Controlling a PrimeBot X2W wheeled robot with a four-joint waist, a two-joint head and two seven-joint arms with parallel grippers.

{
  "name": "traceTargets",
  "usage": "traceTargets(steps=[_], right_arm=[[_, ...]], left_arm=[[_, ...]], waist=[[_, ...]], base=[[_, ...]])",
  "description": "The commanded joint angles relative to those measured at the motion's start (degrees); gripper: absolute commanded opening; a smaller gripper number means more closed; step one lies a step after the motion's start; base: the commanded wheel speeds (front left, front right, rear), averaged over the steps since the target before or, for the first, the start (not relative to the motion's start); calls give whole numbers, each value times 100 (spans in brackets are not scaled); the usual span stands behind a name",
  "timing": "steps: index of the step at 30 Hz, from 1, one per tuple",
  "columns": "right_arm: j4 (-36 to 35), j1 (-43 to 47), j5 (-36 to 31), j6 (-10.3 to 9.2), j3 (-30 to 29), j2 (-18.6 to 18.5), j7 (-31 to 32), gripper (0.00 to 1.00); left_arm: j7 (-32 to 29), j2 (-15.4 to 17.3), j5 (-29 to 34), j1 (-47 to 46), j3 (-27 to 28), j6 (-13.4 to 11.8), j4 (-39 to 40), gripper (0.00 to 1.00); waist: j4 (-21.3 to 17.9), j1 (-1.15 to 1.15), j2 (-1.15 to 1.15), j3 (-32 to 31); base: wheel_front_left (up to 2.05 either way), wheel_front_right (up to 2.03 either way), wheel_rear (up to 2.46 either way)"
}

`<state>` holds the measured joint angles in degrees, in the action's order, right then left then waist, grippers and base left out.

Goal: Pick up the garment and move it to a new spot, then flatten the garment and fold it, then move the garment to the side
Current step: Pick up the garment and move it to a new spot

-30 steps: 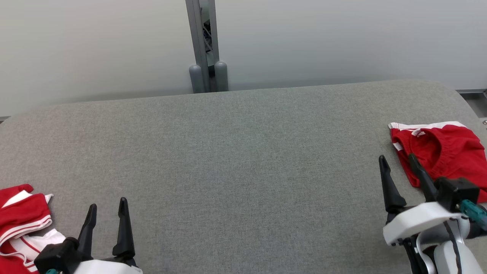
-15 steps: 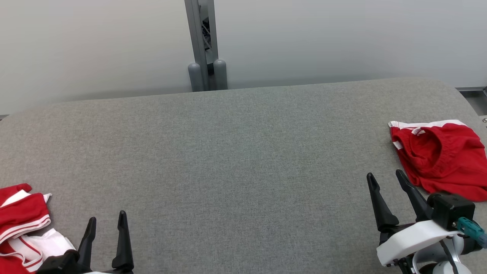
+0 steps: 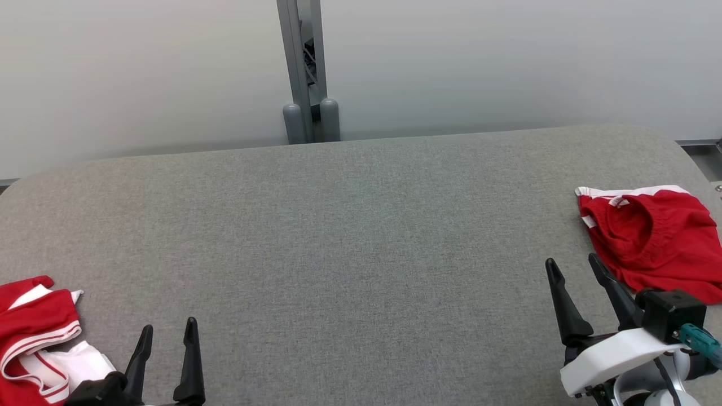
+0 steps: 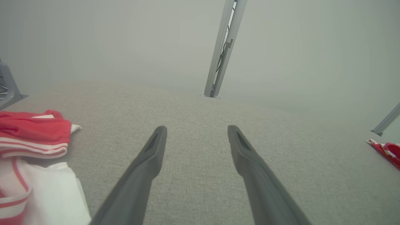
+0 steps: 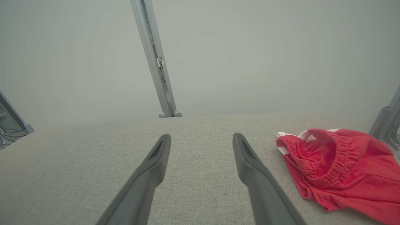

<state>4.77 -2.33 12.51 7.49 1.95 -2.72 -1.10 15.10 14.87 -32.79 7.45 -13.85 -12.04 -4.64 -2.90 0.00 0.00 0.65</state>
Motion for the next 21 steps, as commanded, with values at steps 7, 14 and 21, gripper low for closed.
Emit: traceTargets(steps=[7,14,21], right_arm=[[-22,72,28,1,-39,-35,3,100],[-13,90,49,1,-30,-35,9,100],[-29,112,53,1,-22,-35,5,100]], left_arm=[[9,30,5,-132,11,89,-66,100],[9,58,-28,-223,54,192,-147,100],[9,43,35,-210,111,247,-189,100]], waist=[[16,0,0,-59],[20,0,0,-98],[4,0,0,-122]], base=[[0,0,0],[0,0,0],[0,0,0]])
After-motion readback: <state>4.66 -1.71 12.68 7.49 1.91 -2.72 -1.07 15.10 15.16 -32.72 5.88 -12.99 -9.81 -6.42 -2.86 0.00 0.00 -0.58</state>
